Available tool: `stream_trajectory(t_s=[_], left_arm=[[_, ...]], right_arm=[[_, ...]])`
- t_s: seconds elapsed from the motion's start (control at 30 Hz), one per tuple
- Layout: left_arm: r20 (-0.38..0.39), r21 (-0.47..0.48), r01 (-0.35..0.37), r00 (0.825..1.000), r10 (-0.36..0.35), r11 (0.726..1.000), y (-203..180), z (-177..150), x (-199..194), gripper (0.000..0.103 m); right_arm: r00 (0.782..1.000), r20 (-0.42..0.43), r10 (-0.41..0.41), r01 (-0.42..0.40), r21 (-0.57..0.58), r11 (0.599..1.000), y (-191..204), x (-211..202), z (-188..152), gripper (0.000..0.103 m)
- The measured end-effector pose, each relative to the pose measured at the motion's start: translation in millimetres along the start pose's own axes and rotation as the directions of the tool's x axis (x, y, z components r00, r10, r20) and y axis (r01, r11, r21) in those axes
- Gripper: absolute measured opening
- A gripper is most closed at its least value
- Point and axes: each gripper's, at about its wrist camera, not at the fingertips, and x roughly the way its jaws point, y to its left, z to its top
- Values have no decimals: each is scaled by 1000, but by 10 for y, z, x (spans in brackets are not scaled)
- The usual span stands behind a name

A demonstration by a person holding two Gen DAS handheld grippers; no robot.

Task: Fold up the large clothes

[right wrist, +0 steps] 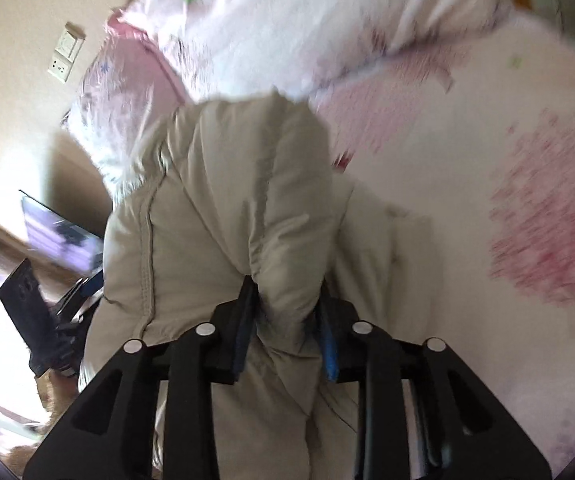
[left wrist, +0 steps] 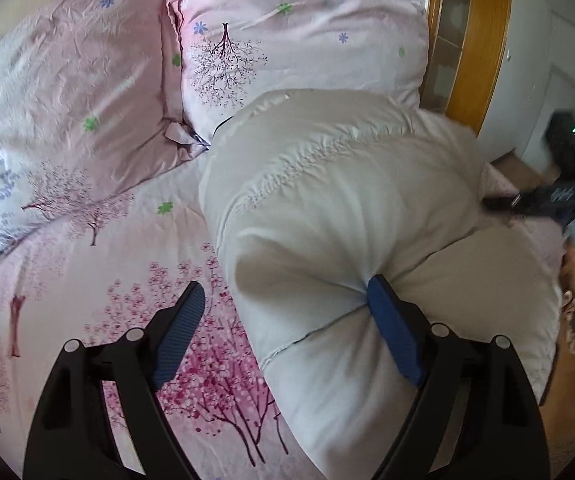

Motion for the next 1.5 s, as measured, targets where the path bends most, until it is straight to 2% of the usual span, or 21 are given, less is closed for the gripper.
stream_trajectory(t_s=[0.03,0.13,0.17,0.23,0.33,0.43,0.6,0.67,0.73,0.87,0.93,1.03,1.17,1.23,1.27,1.33,1.37,1.5], left_arm=[[-2,-2,-2,1000,2,1000,-3,-7,1,84],[-15,-33,16,1000,-16,999,37,-17,23,84],[-15,-39,17,1000,-18,999,38,-27,28,84],[-10,-36,5,1000,-5,999,14,-45,32,84],[-4,-28,-11,1000,11,1000,-17,-64,26,84],[6,-39,11,1000,-10,999,5,-71,20,84],[68,-74,83,995,-78,994,120,68,-151,83],[105,-82,77,992,-69,994,188,171,-211,83],[111,-63,35,993,-28,997,217,272,-176,83],[30,-27,19,999,-19,999,171,297,113,84],[23,6,-15,1000,15,1000,112,256,179,84],[2,29,-52,999,52,998,82,247,214,84],[-9,27,-51,999,52,998,121,236,240,84],[-9,21,-49,999,49,999,138,228,250,84],[-7,15,-47,999,47,999,142,224,245,84],[9,5,-41,999,40,999,138,209,248,84],[18,4,-45,999,45,999,128,207,250,84],[60,-7,-42,997,43,999,138,247,142,82]], right_arm=[[997,66,-41,43,-19,999,53,-168,-5,34],[979,182,-97,109,-57,992,185,-453,-42,33],[978,189,-85,104,-90,990,278,-494,-71,25],[983,164,-79,106,-157,982,462,-463,-128,17],[990,91,-111,131,-247,960,692,-246,-201,15],[983,9,-184,181,-241,954,600,1,-245,13],[990,-81,-119,104,-170,980,337,242,-242,11],[991,-92,-98,83,-152,985,306,248,-251,10],[992,-97,-83,69,-138,988,277,271,-261,10],[992,-95,-80,66,-144,987,266,272,-281,10],[993,-90,-78,64,-148,987,249,267,-285,10],[990,-72,-118,104,-176,979,351,195,-218,11],[994,48,-94,101,-179,979,504,-90,11,11],[991,68,-119,130,-187,974,550,-72,123,11],[987,52,-150,157,-191,969,547,21,194,11],[977,-33,-210,200,-193,961,470,284,245,10],[975,-86,-205,187,-188,964,390,433,253,10],[973,-132,-192,170,-157,973,290,560,256,10]])
